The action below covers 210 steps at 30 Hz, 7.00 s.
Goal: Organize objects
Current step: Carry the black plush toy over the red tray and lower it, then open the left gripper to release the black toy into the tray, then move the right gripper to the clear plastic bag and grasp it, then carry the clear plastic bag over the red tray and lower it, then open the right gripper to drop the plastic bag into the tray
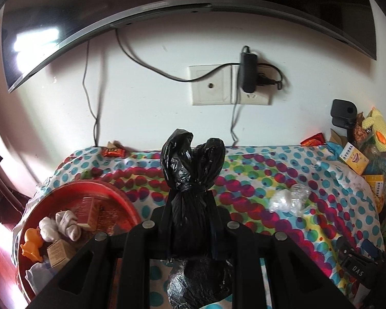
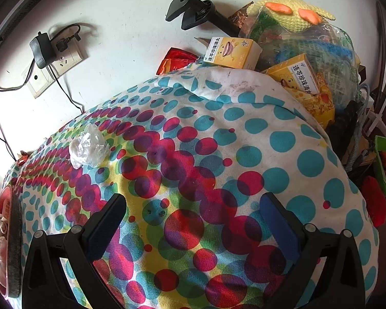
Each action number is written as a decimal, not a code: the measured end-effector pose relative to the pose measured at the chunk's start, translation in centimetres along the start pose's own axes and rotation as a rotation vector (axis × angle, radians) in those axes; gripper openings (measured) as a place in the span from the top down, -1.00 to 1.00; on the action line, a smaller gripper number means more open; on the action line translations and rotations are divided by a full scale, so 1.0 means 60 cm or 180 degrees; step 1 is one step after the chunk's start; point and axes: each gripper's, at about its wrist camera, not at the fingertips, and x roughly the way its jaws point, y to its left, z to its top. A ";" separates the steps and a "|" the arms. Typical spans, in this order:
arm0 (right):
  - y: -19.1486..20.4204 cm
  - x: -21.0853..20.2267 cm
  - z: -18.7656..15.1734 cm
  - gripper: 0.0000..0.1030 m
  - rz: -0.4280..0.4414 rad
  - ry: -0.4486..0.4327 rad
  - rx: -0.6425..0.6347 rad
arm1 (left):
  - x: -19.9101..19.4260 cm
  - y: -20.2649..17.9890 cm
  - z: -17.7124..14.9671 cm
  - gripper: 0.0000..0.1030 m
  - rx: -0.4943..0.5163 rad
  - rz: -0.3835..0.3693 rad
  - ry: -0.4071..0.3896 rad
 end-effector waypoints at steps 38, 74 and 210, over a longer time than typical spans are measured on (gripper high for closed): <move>0.007 0.002 0.001 -1.00 -0.0040 0.0022 -0.0063 | 0.179 0.496 -0.053 0.60 -0.0368 0.0329 0.1048; 0.021 0.005 0.001 -1.00 -0.0082 0.0068 -0.0202 | -0.215 0.368 -0.205 -0.50 -0.0811 -0.0442 -0.0547; 0.686 -0.074 -0.174 0.50 0.0533 -0.0001 -0.2371 | -0.183 0.309 -0.414 -0.50 -0.0937 -0.0376 0.0274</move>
